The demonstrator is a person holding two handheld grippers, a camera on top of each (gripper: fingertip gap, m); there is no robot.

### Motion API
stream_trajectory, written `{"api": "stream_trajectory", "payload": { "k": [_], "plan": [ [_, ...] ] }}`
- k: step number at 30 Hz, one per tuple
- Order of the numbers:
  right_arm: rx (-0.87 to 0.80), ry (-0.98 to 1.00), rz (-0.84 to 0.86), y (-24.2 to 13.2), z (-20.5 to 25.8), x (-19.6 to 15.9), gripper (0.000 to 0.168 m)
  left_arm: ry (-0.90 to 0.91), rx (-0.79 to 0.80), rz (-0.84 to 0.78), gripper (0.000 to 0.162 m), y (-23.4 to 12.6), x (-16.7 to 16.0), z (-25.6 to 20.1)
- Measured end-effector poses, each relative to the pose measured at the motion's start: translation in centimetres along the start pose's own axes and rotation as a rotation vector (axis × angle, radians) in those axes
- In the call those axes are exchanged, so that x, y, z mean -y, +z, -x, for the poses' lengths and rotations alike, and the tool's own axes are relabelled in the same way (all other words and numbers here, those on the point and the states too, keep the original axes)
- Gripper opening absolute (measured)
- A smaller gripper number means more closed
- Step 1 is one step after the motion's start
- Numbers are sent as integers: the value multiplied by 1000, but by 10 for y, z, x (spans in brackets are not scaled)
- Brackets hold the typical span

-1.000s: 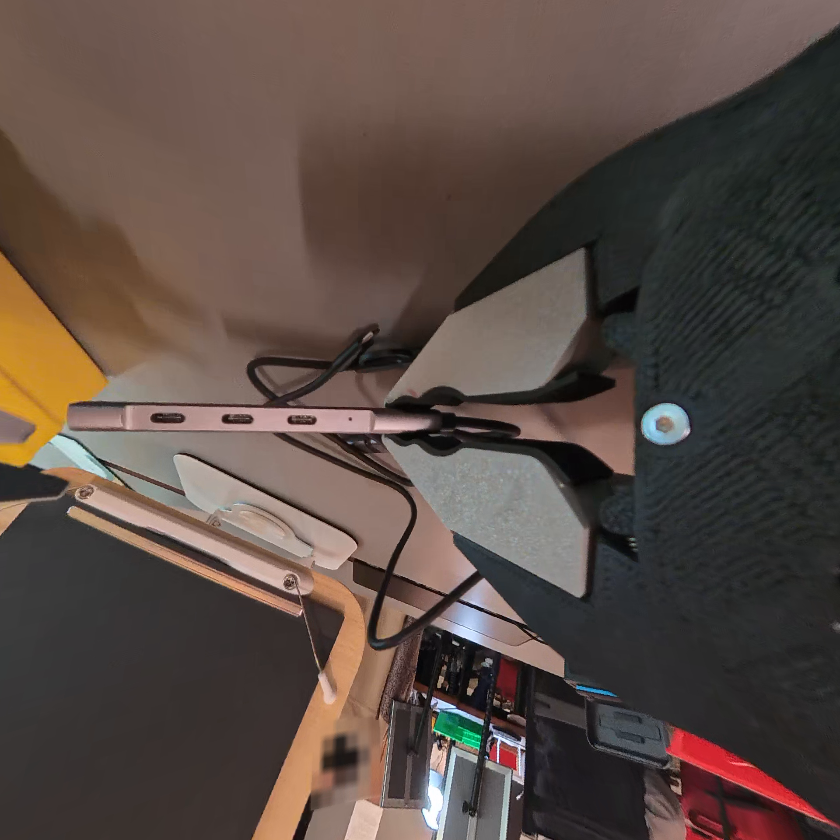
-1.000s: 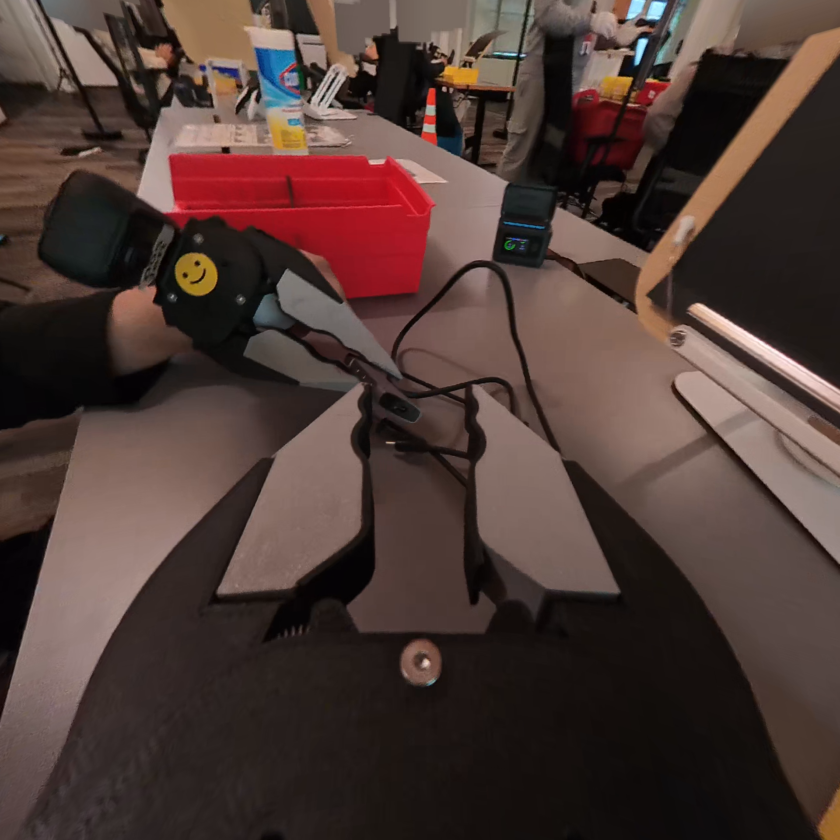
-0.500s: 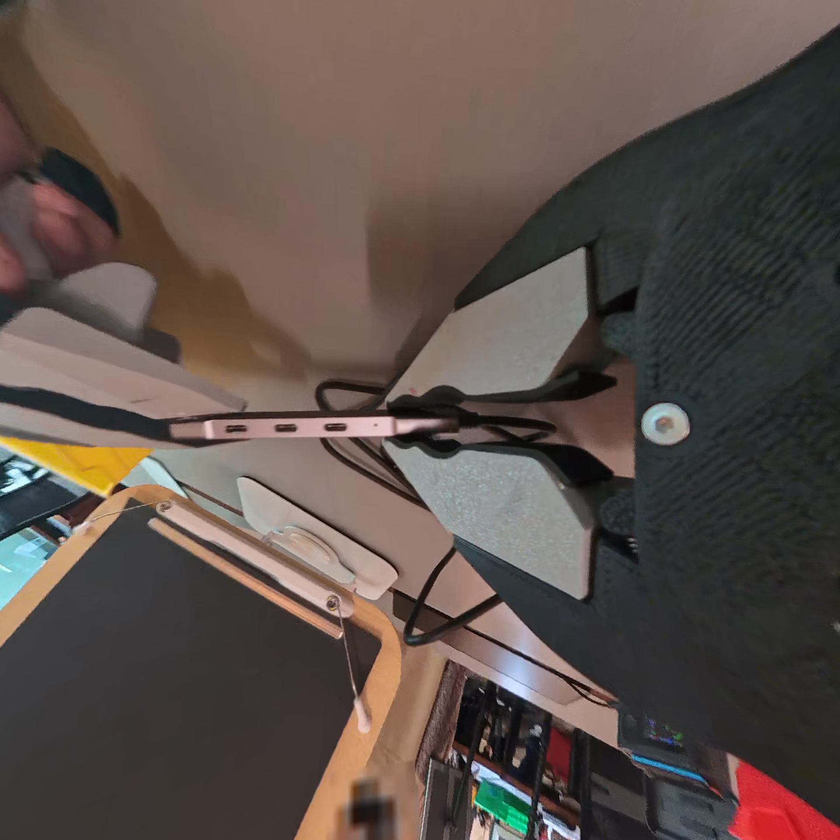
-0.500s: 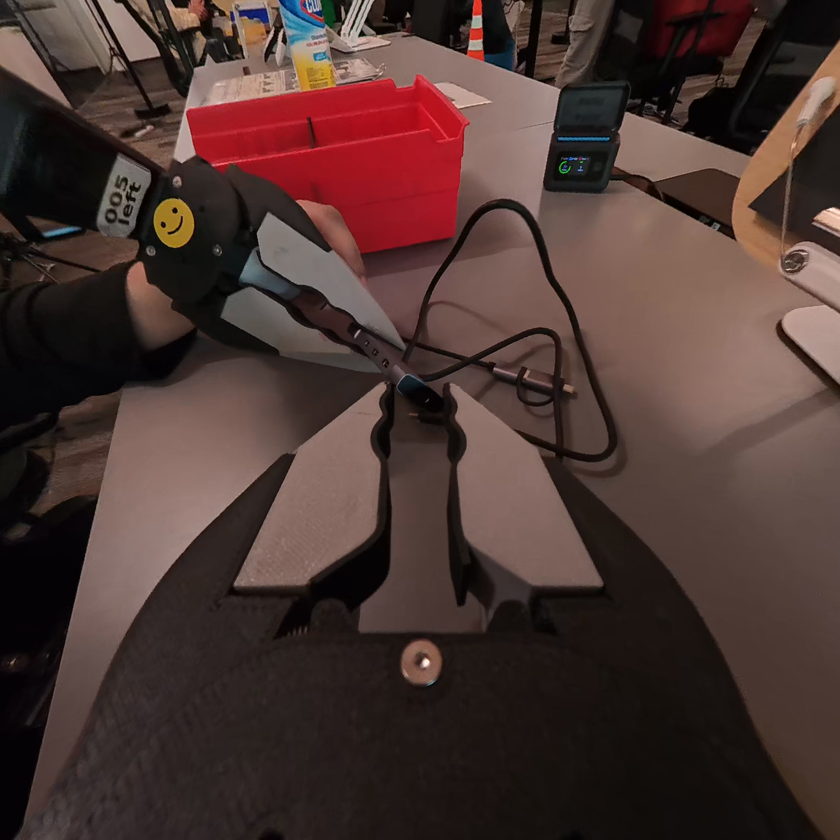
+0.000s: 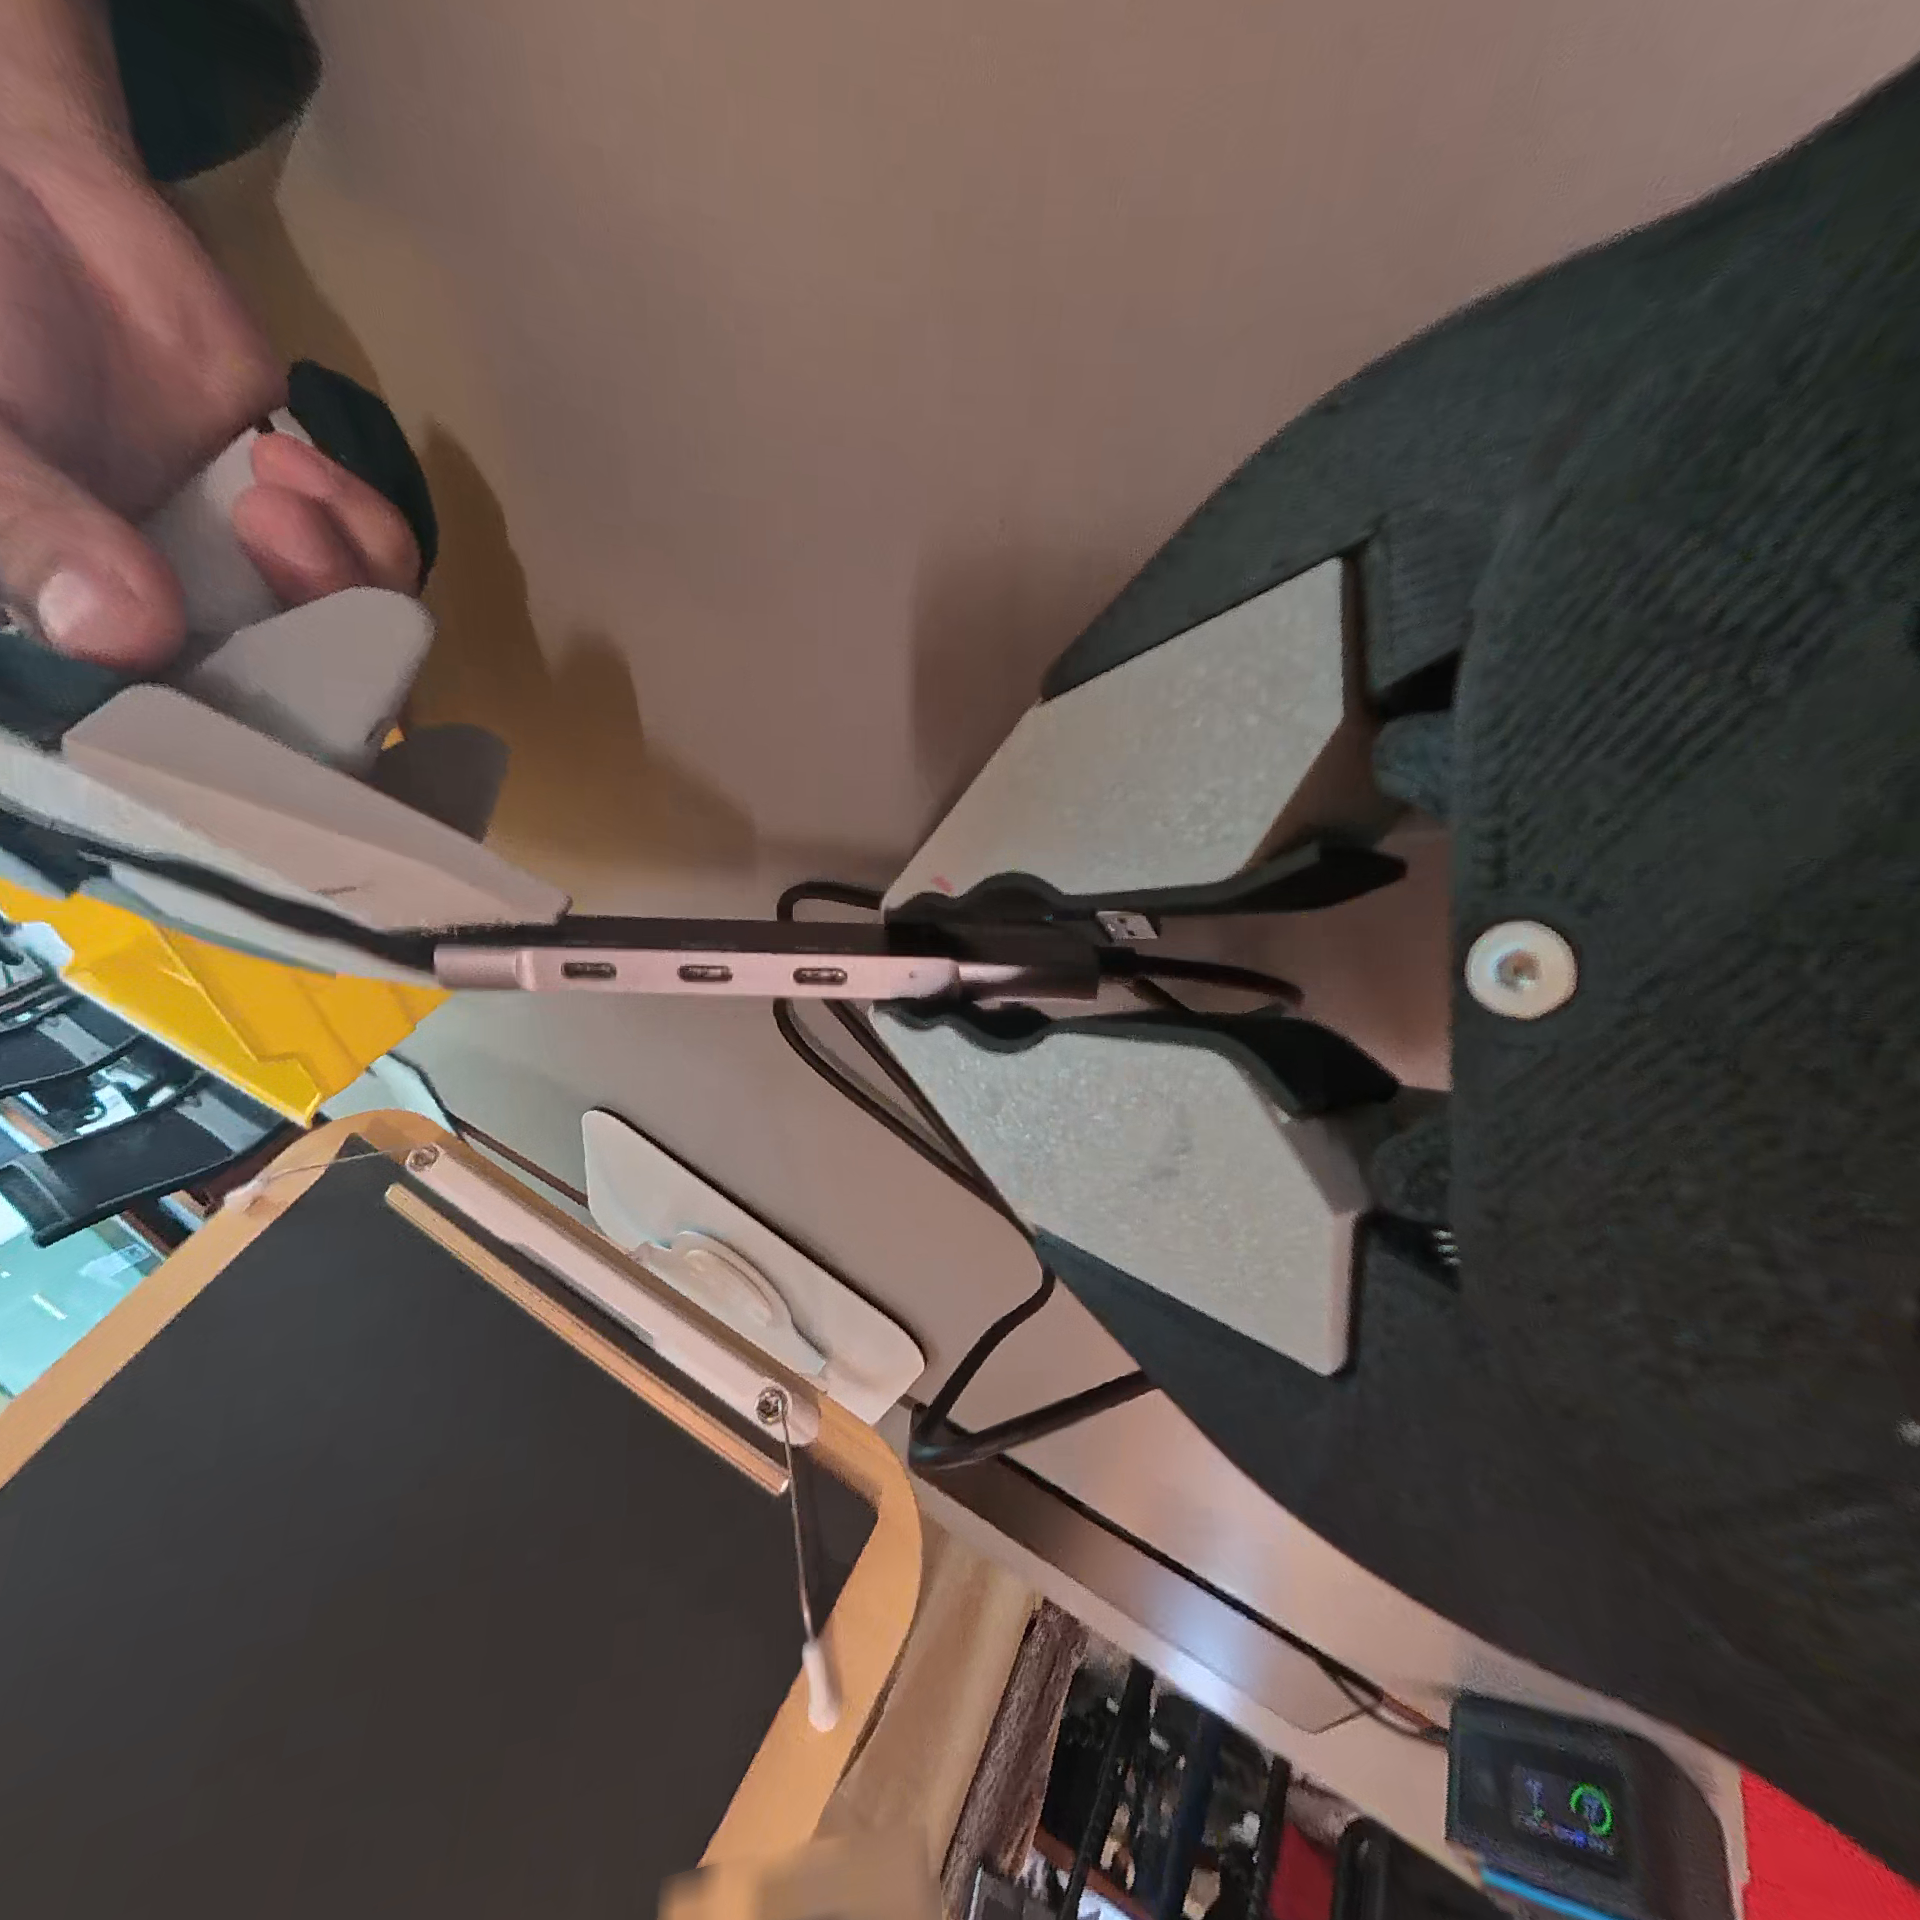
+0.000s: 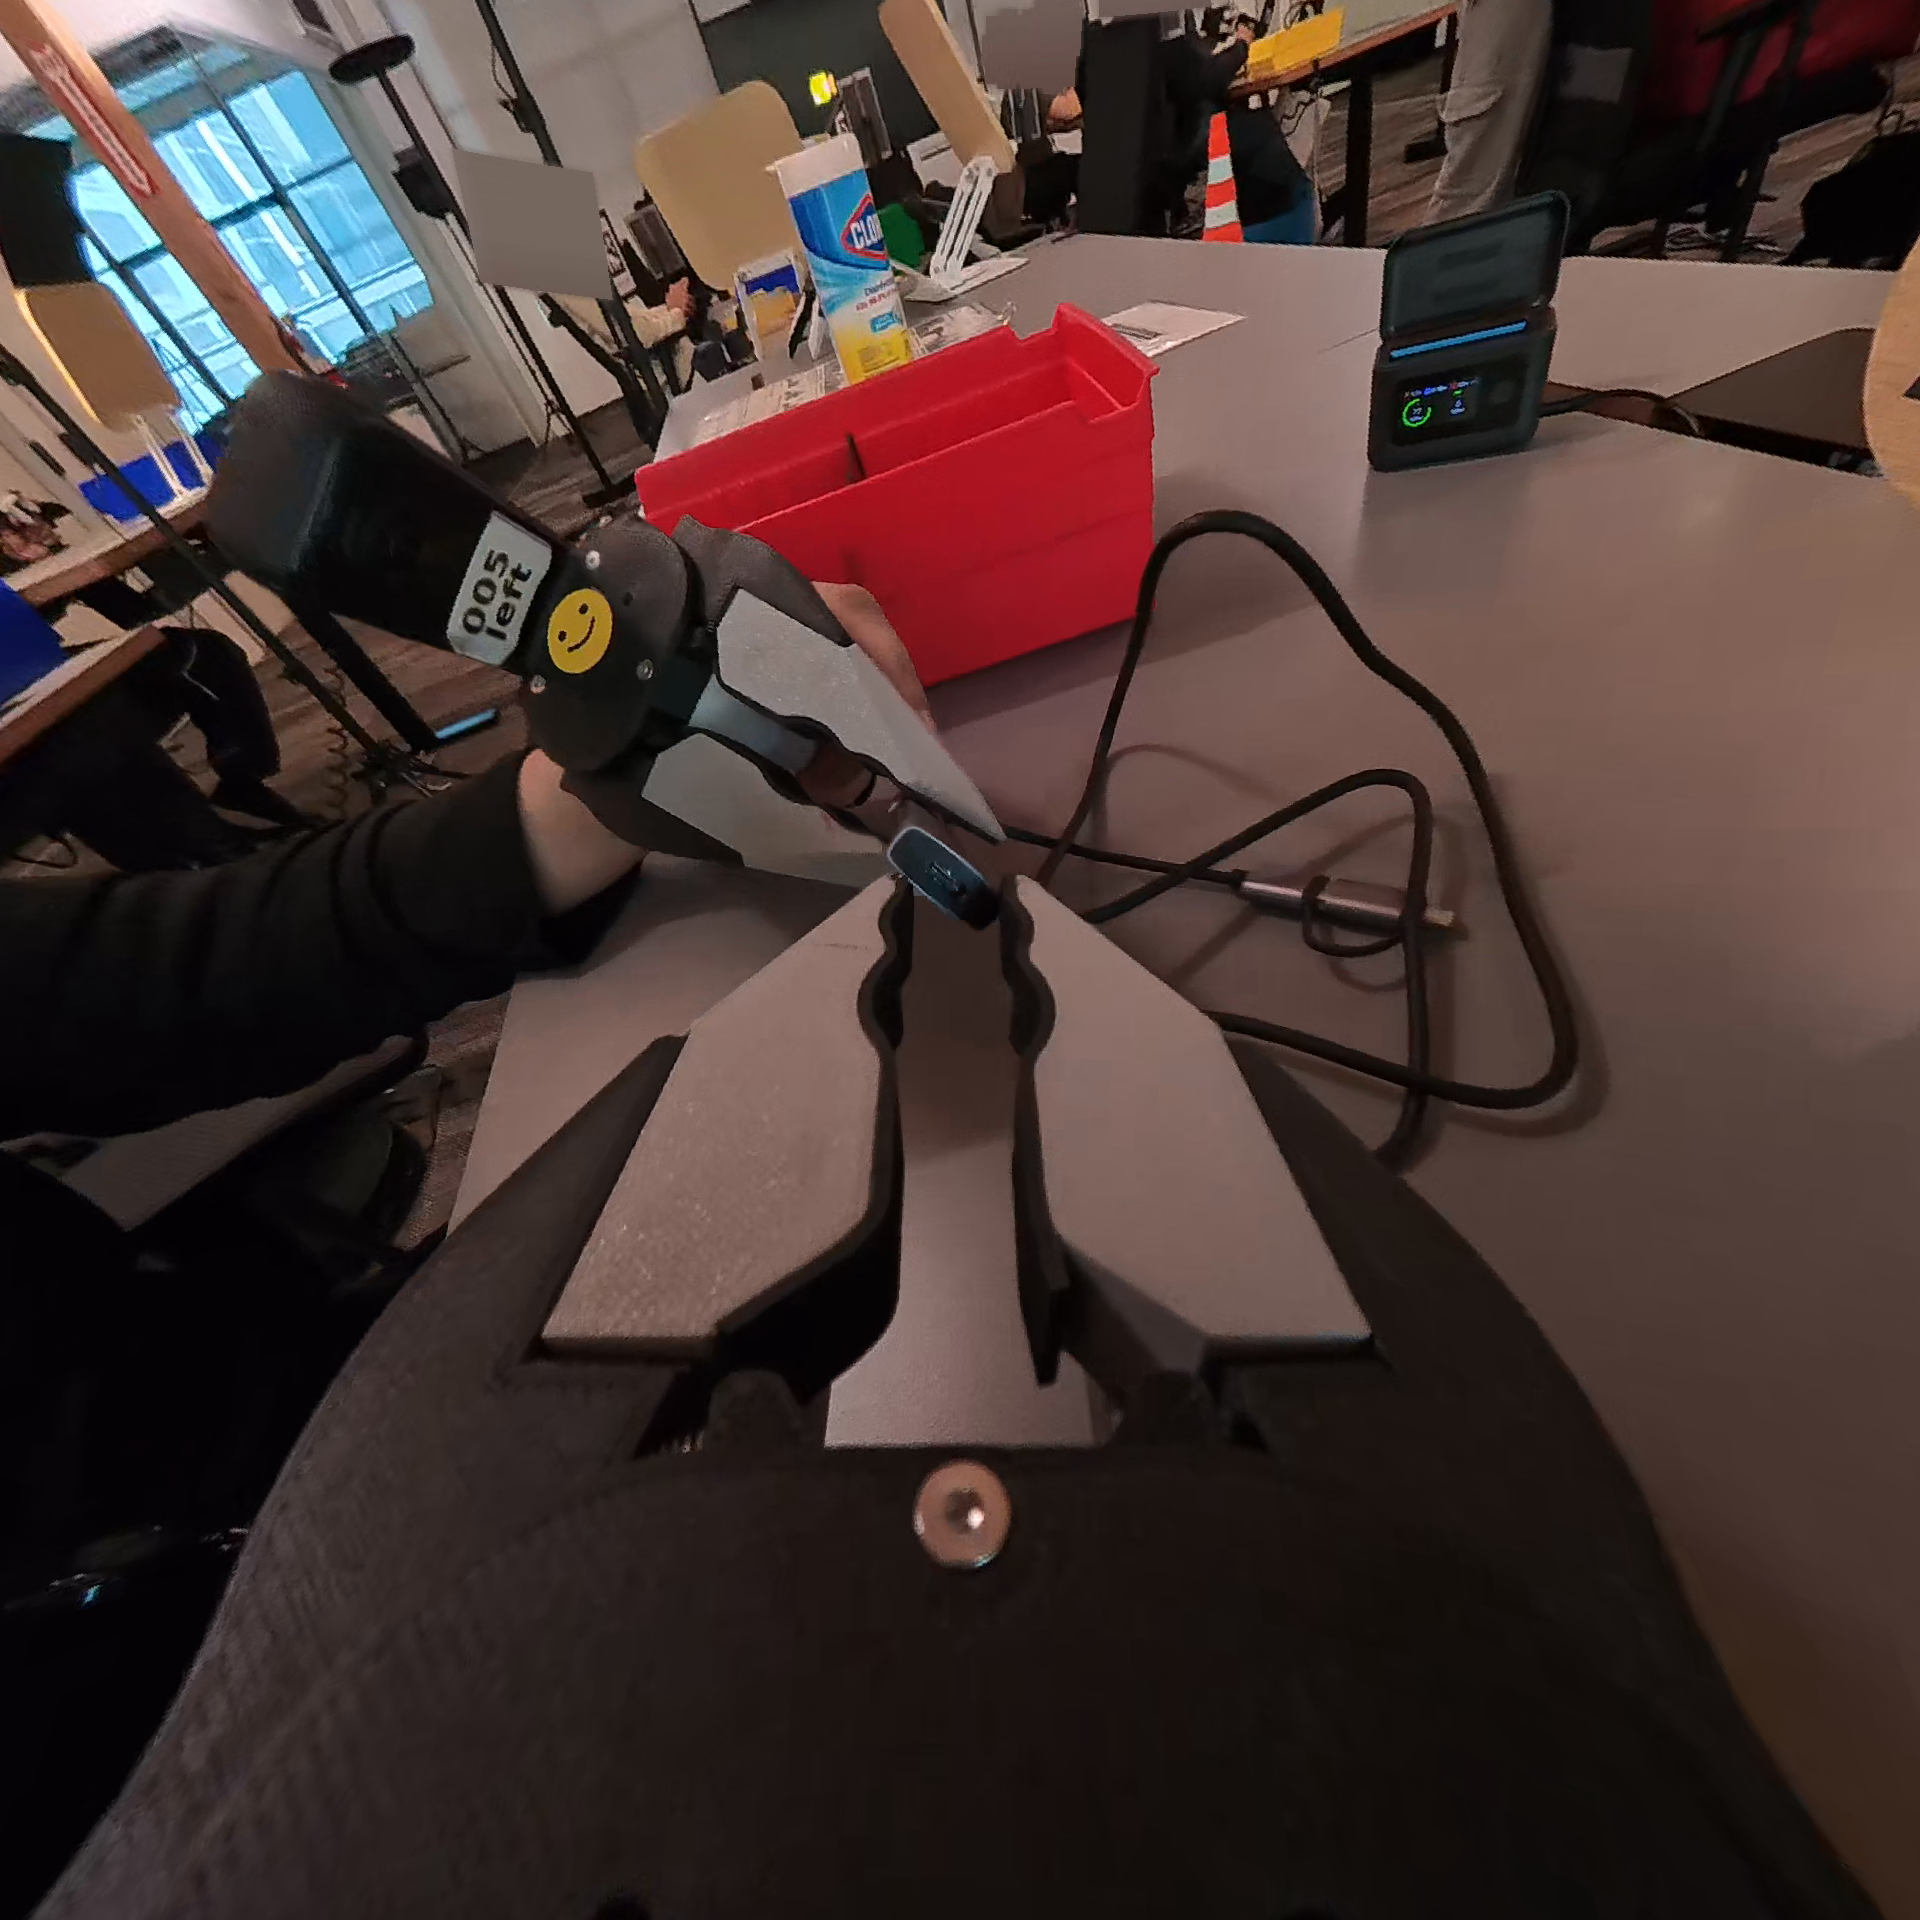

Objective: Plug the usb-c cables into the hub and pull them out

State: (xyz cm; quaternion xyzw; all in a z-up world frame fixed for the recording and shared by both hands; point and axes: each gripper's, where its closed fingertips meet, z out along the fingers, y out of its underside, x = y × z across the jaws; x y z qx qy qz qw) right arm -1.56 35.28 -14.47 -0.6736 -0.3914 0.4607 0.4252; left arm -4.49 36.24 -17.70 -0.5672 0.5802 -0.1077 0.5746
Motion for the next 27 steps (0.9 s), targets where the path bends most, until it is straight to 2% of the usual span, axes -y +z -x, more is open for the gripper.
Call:
{"api": "stream_trajectory", "payload": {
  "k": [2,4,5,6,9,12,13,15,22,27],
  "plan": [
    [-84,-21,33,-1,-13,-5,0,-35,9,-13,7,-1,2,5],
    [-255,-97,139,-5,-37,-20,0,-74,40,-38,7,-5,4,14],
    [-296,-127,137,-5,-41,-19,6,-92,32,-35,7,-7,2,15],
    [-300,-137,108,-3,-39,-15,20,-84,46,-5,7,-7,-3,18],
    [-188,-67,63,6,-22,-9,38,-2,73,71,7,-1,-15,16],
    [-109,31,-10,11,-14,-2,44,78,65,71,7,4,-12,6],
    [-68,67,-20,14,-10,-2,42,93,64,75,7,5,-11,4],
    [-25,119,-36,18,-6,-1,21,109,67,68,7,6,-8,2],
    [175,349,-182,11,1,15,22,96,116,-58,8,0,15,5],
    [165,331,-146,16,-4,11,21,97,114,-9,8,4,9,6]
  ]
}}
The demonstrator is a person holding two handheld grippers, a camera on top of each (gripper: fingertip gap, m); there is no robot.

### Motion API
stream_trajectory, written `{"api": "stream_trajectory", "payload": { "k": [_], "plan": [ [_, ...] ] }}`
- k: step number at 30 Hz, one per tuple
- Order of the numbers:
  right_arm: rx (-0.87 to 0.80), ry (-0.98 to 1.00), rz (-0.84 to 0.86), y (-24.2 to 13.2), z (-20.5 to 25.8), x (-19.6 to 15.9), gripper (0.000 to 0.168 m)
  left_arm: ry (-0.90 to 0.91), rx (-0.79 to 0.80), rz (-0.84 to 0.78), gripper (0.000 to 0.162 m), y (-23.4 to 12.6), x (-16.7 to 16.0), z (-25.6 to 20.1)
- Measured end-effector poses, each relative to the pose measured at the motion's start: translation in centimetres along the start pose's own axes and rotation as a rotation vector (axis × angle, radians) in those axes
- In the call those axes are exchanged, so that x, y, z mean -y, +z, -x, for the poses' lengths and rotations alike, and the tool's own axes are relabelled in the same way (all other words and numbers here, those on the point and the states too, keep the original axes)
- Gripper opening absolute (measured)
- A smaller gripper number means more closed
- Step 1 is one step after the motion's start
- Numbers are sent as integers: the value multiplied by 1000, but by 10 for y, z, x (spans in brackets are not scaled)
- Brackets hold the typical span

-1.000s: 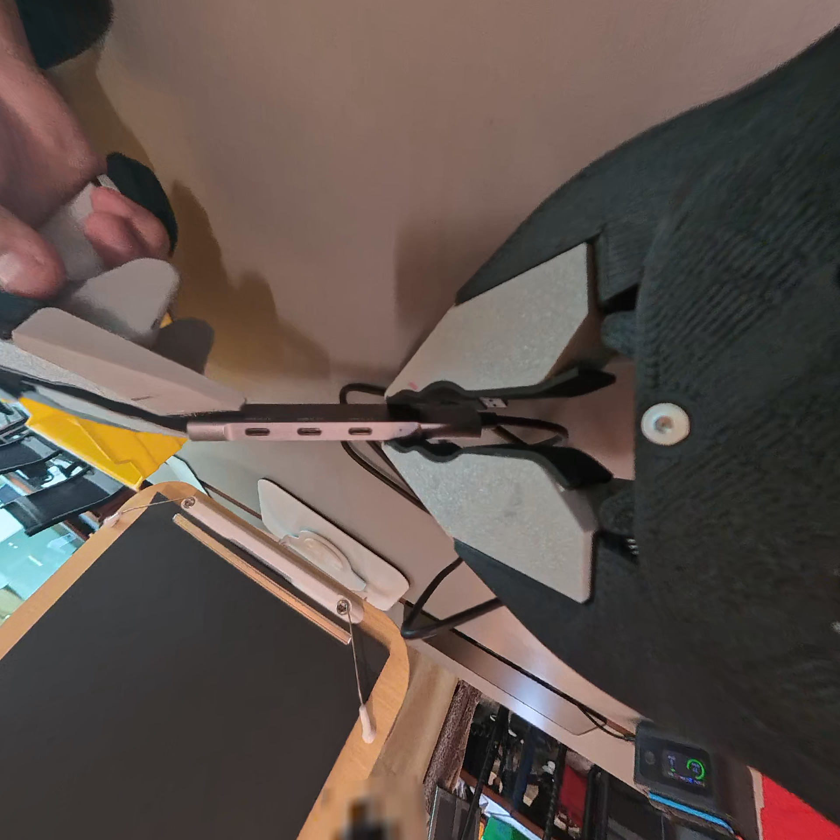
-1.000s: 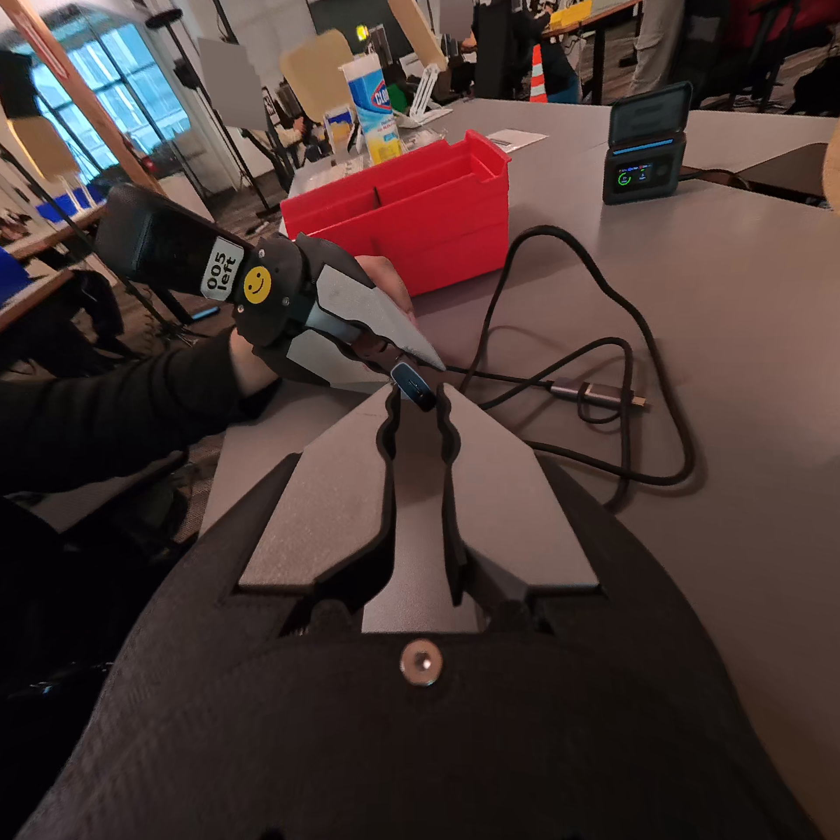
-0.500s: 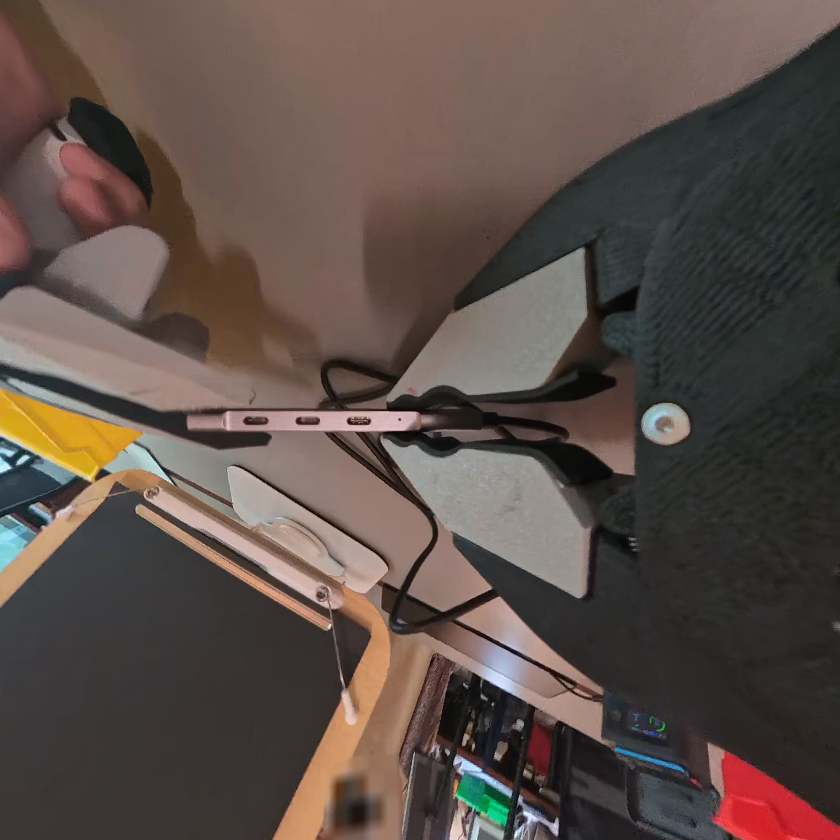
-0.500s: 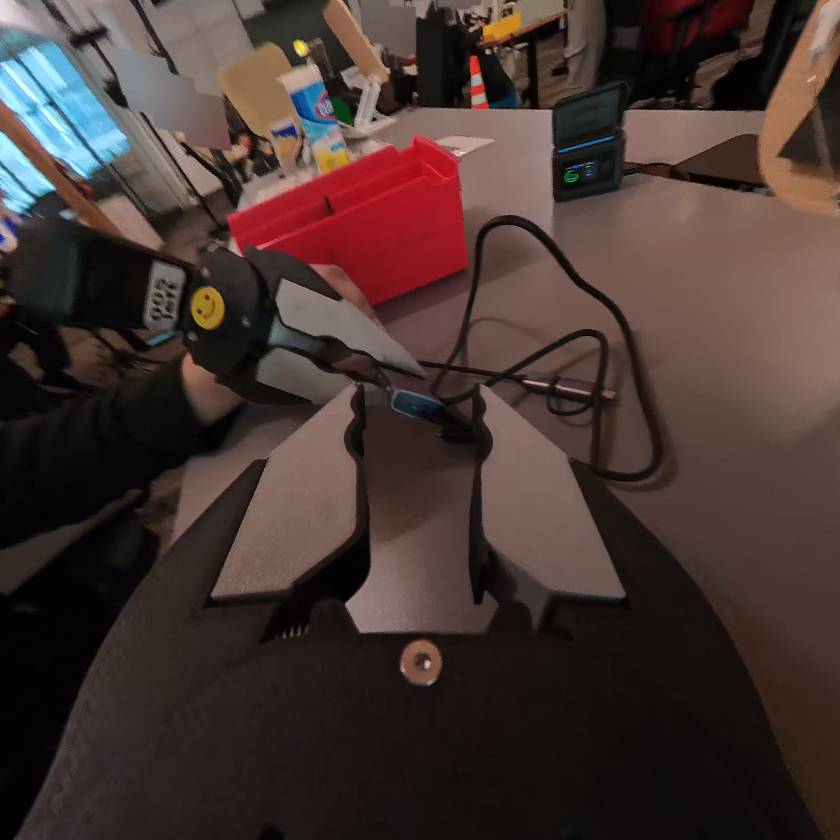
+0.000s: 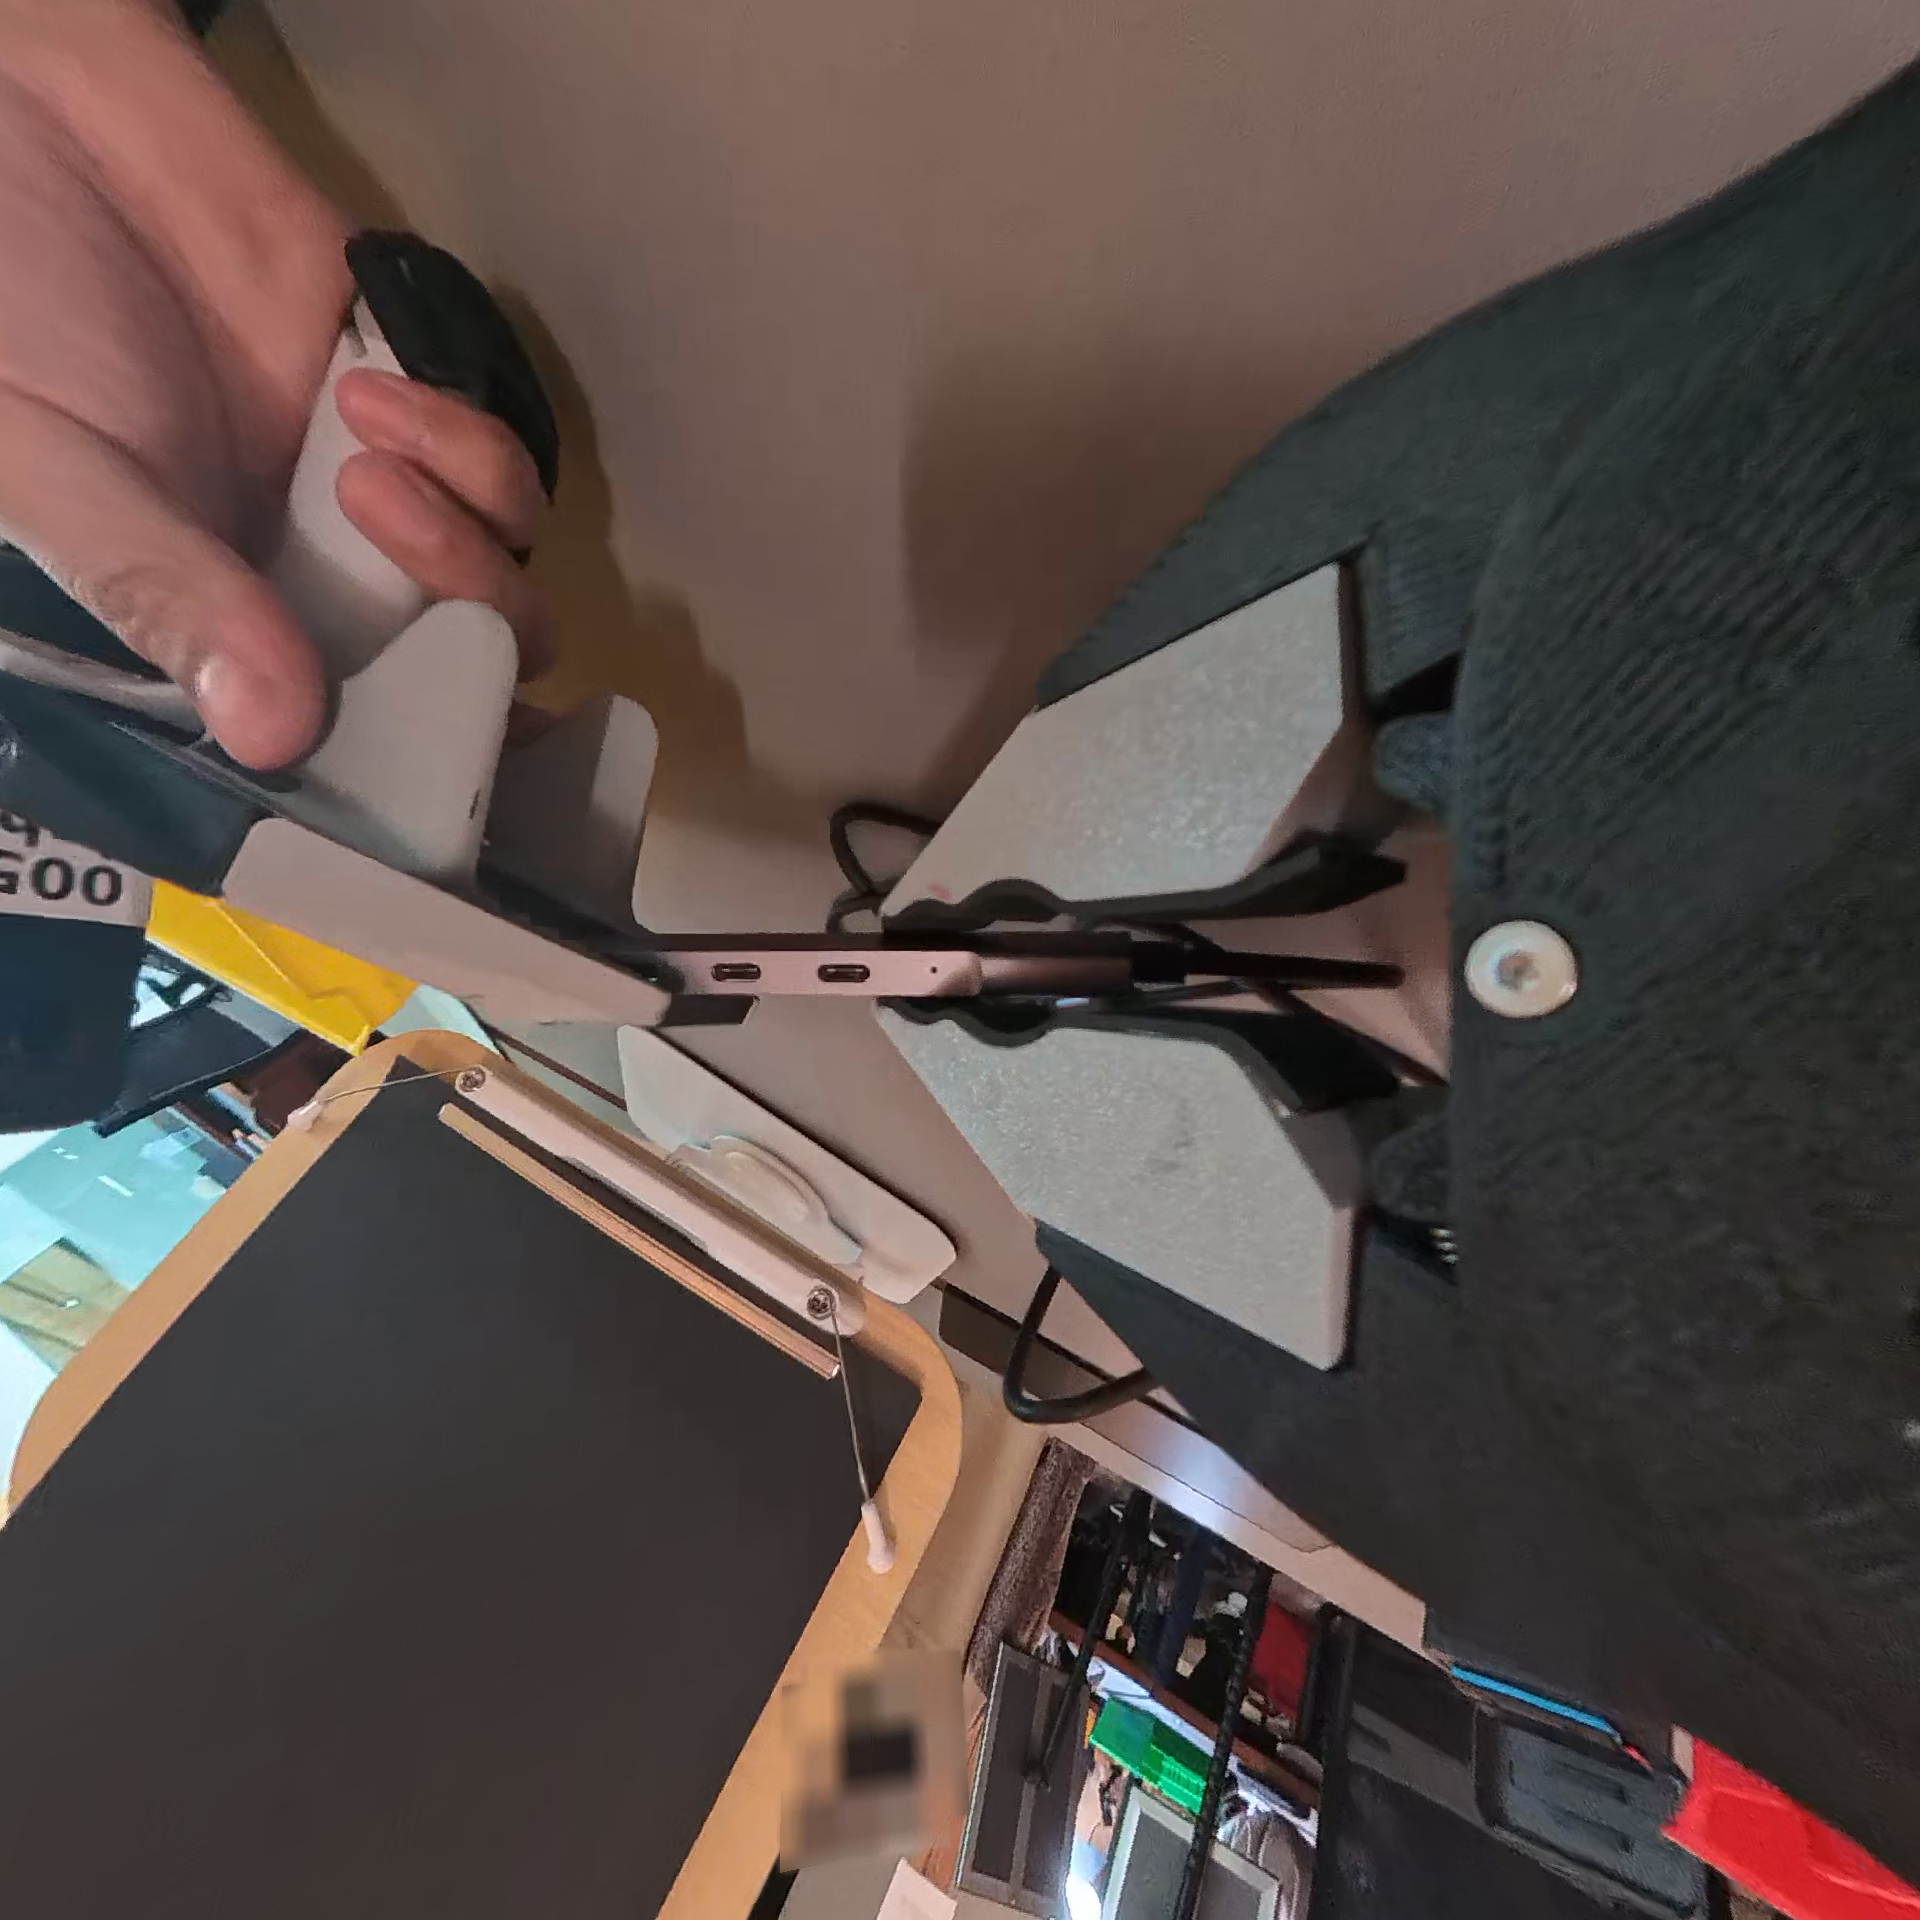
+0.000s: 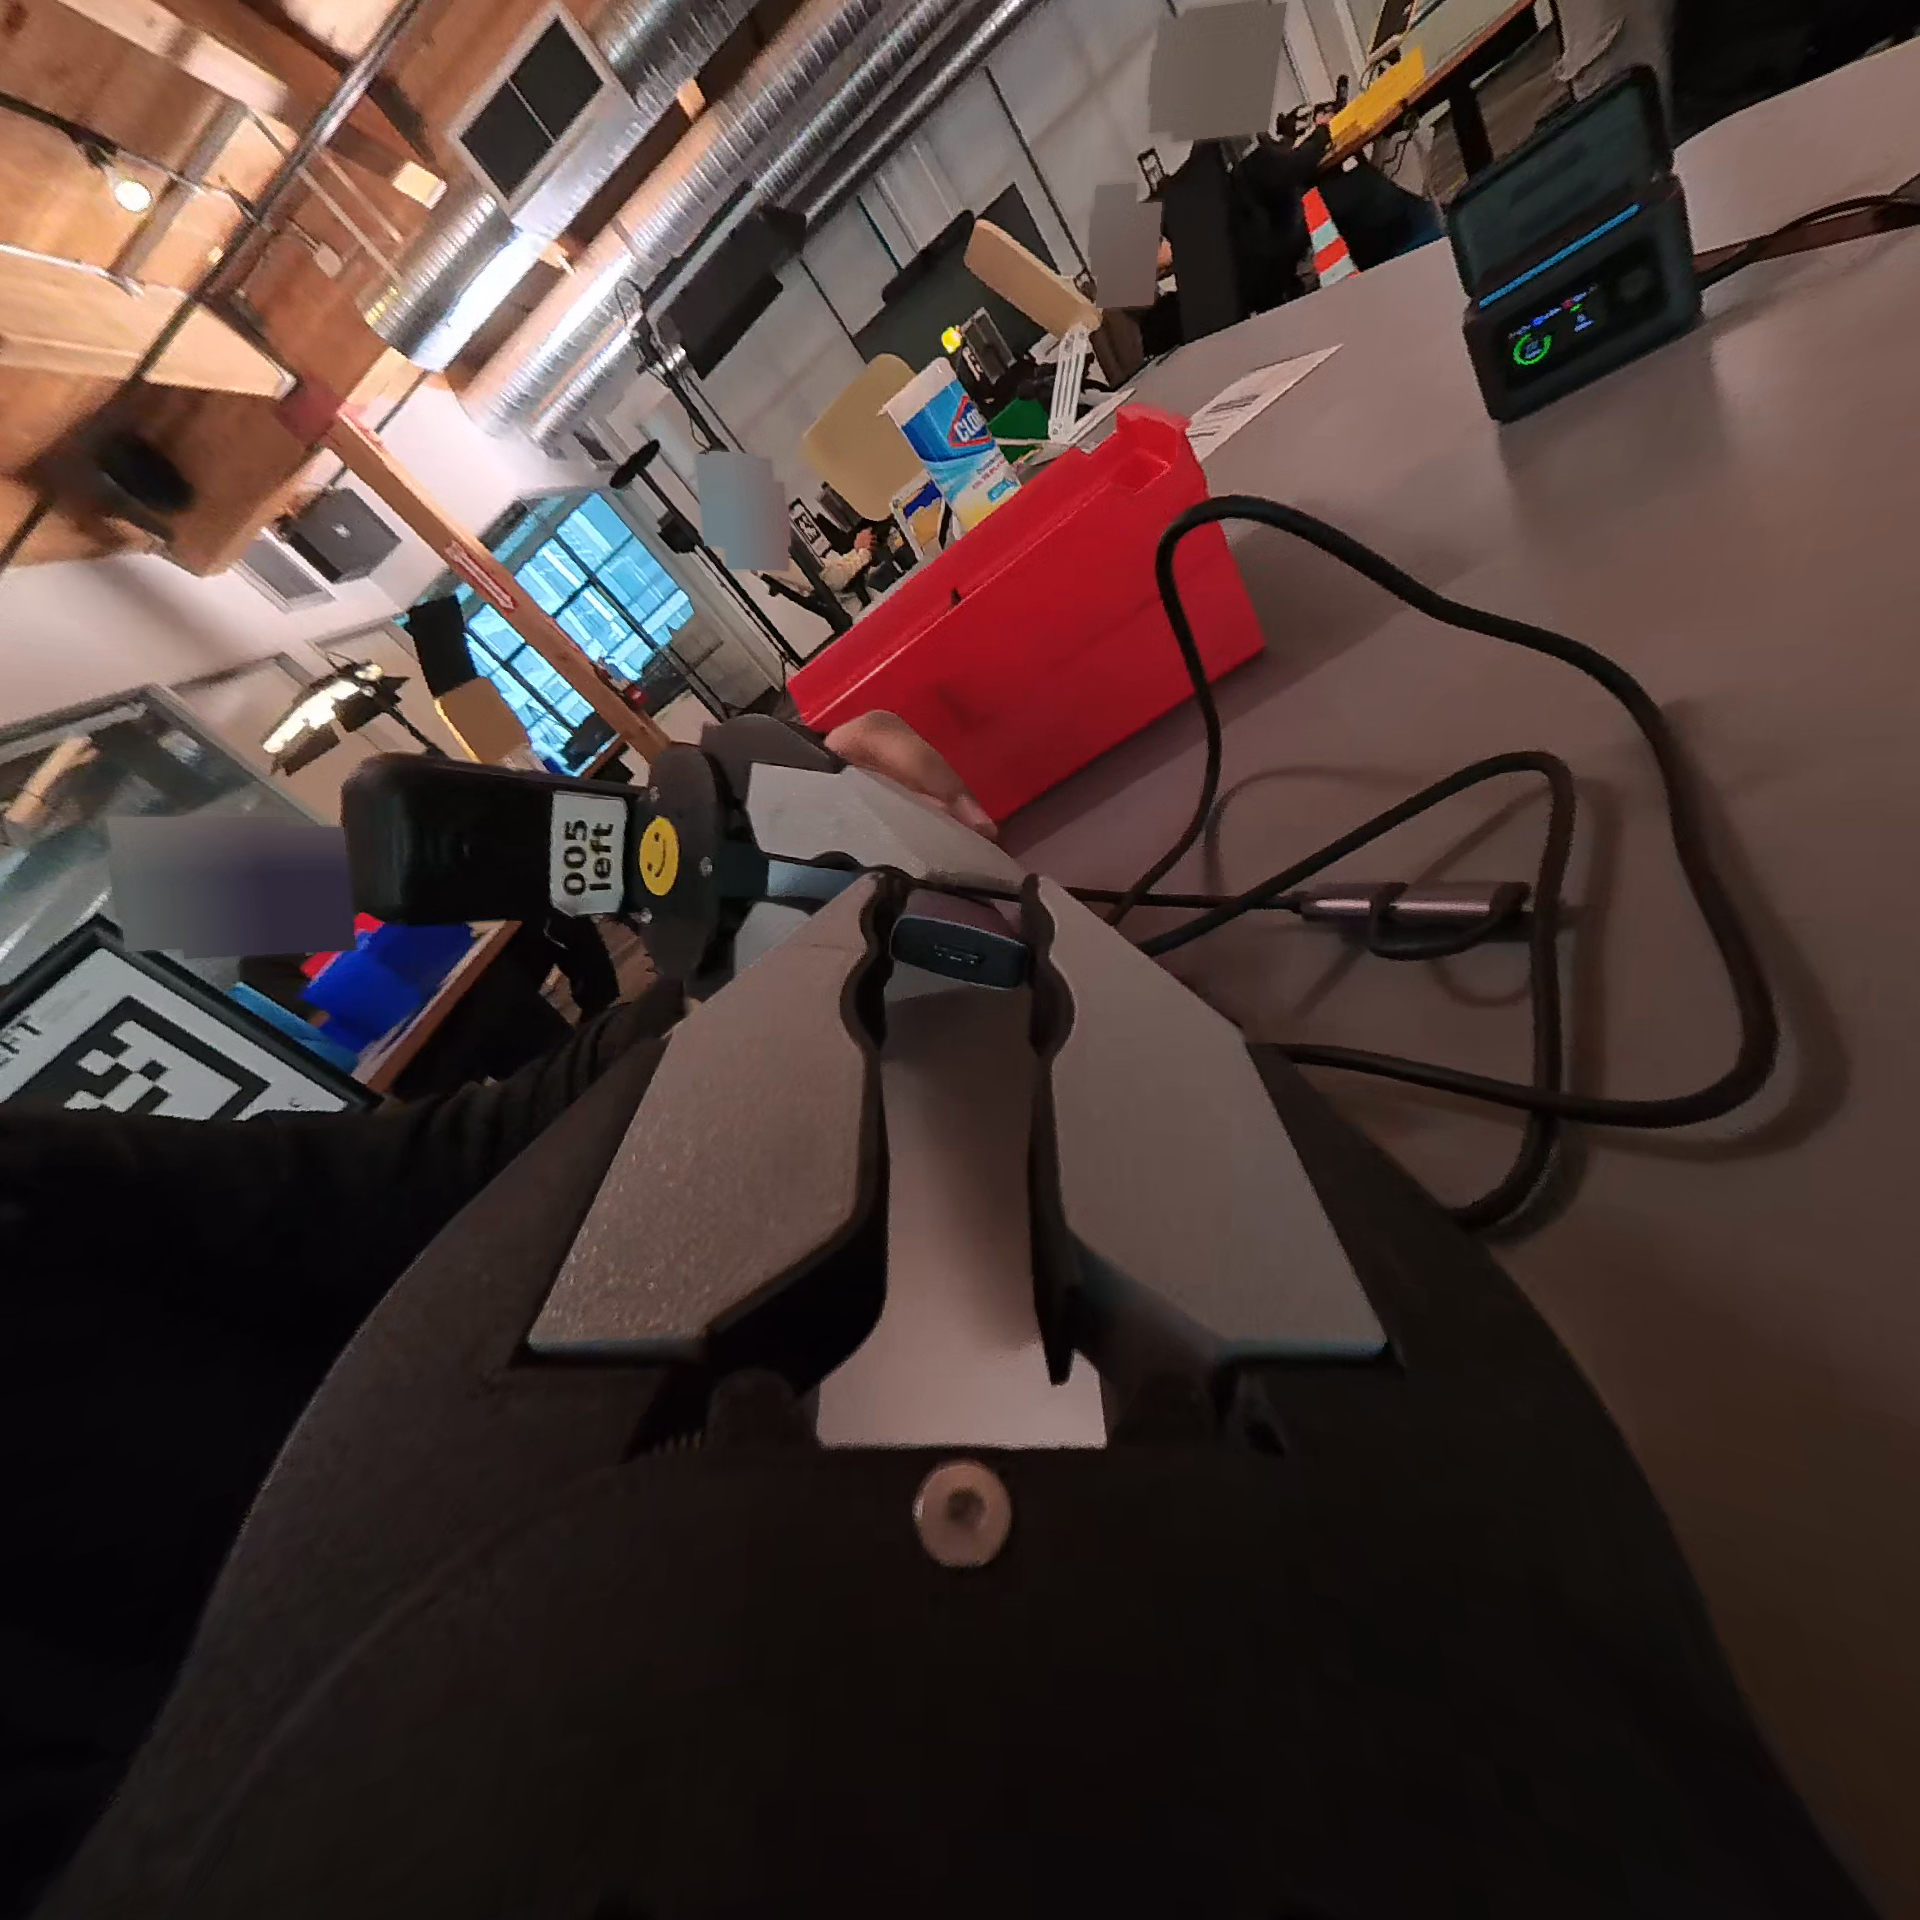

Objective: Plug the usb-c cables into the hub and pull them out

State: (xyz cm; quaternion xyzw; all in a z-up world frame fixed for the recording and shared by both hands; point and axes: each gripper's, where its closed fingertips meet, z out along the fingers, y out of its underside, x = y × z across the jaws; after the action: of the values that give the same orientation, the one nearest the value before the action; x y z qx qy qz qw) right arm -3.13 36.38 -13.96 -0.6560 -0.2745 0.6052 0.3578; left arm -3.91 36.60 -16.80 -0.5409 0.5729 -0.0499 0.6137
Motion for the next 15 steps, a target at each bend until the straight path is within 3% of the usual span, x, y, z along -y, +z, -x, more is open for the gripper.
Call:
{"api": "stream_trajectory", "payload": {
  "k": [6,15],
  "plan": [
    [-89,-89,38,1,-8,-2,24,-27,-23,16,7,-3,-3,3],
    [-122,-47,36,-5,-20,-2,33,28,-7,-24,7,-7,8,1]
  ]
}}
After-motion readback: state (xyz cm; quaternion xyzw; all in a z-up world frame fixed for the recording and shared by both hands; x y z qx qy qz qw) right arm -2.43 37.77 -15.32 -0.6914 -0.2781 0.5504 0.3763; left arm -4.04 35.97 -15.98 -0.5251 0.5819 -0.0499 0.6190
